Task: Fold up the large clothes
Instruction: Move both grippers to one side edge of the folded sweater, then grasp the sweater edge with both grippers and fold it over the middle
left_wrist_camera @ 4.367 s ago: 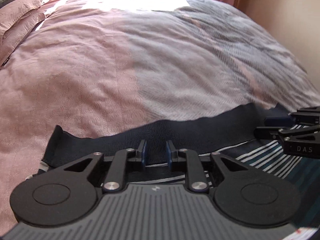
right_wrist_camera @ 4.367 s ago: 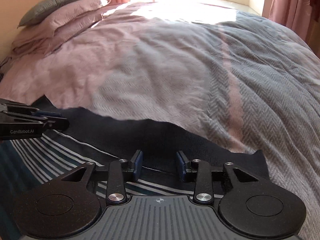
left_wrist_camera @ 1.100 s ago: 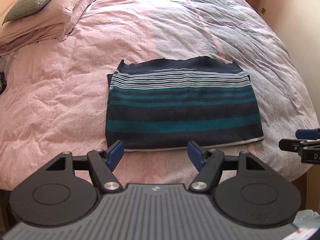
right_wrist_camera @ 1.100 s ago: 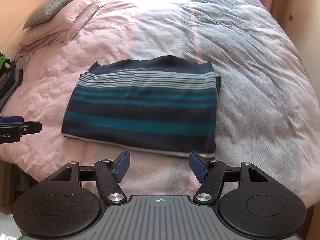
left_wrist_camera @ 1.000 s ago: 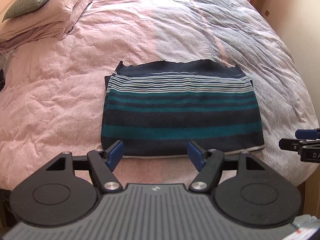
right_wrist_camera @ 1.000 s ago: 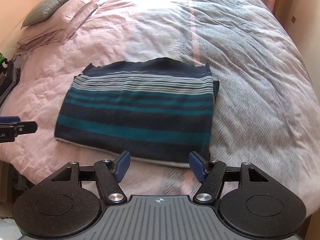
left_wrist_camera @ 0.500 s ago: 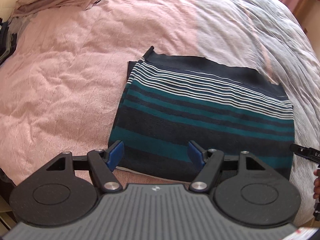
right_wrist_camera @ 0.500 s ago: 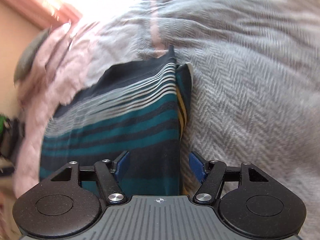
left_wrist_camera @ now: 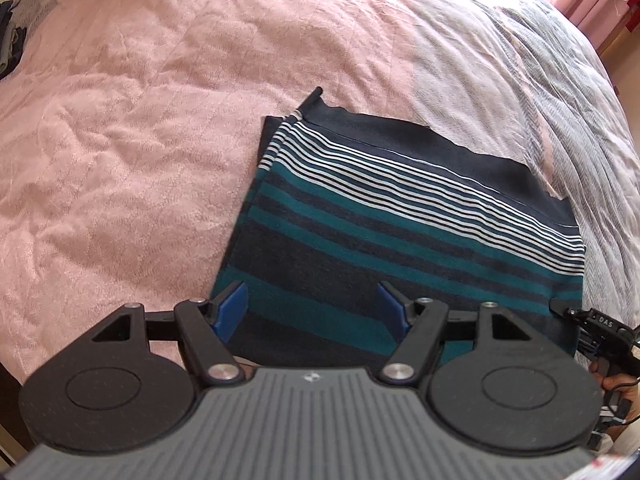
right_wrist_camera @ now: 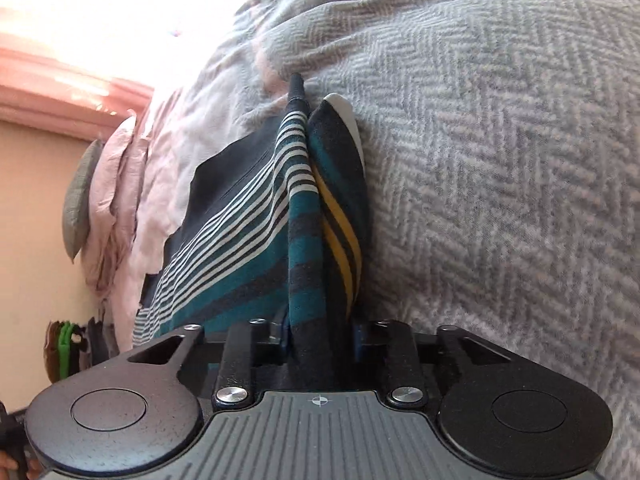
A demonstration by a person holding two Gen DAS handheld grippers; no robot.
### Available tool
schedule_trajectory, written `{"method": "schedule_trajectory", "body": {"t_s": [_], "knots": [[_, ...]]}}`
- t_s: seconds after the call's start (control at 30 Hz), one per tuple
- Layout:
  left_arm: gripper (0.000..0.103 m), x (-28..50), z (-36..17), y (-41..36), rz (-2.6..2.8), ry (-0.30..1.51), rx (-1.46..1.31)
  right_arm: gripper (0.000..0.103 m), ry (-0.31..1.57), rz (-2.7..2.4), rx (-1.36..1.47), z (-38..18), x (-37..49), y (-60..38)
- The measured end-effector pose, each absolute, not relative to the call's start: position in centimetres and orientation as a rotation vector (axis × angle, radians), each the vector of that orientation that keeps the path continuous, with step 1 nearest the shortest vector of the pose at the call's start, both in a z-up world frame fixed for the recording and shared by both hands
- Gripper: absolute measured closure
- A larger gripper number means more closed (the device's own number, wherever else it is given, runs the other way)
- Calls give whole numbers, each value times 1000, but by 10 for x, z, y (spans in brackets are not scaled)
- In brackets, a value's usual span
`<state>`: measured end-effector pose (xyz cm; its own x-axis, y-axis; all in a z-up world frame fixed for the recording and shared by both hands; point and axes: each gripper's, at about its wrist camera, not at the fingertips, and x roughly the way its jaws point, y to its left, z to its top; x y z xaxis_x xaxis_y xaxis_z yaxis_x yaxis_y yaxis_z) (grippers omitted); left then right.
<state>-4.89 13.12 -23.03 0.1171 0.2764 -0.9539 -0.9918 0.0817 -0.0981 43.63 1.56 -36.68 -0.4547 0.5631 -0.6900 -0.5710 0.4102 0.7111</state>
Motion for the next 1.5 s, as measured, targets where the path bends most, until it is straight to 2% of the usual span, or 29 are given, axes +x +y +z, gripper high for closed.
{"method": "schedule_trajectory", "body": {"t_s": [0.07, 0.27, 0.43, 0.53, 0.67, 0.73, 0.8, 0.83, 0.9, 1.0, 1.23, 1.37, 1.5], "knots": [[36, -60, -232, 137, 1196, 950, -994, 88, 1550, 1260, -46, -350, 427, 19], [36, -111, -243, 167, 1173, 938, -1002, 89, 1332, 1004, -392, -275, 356, 57], [36, -164, -239, 192, 1106, 903, -998, 89, 973, 950, -689, -199, 227, 104], [37, -201, -237, 204, 1100, 912, -978, 89, 812, 1003, -785, -178, 126, 132], [37, -252, -236, 216, 1111, 902, -983, 86, 644, 1075, -935, -211, 5, 156], [37, -270, -236, 219, 1125, 906, -978, 76, 608, 1131, -1030, -257, -41, 164], [37, -284, -237, 222, 1127, 910, -988, 62, 688, 1187, -1176, -311, -66, 170], [37, -289, -238, 222, 1121, 909, -993, 61, 697, 1184, -1207, -321, -73, 168], [37, -293, -241, 221, 1102, 914, -993, 58, 689, 1207, -1195, -317, -77, 160], [38, -285, -250, 218, 1044, 922, -1011, 53, 854, 1284, -1041, -284, -59, 150], [39, -205, -268, 210, 705, 809, -1139, 53, 964, 1139, -684, -222, 45, 97], [39, -154, -290, 205, 596, 751, -1204, 53, 1011, 941, -589, -236, 124, 82], [41, -123, -316, 207, 590, 737, -1269, 58, 1146, 827, -538, -268, 187, 72]]}}
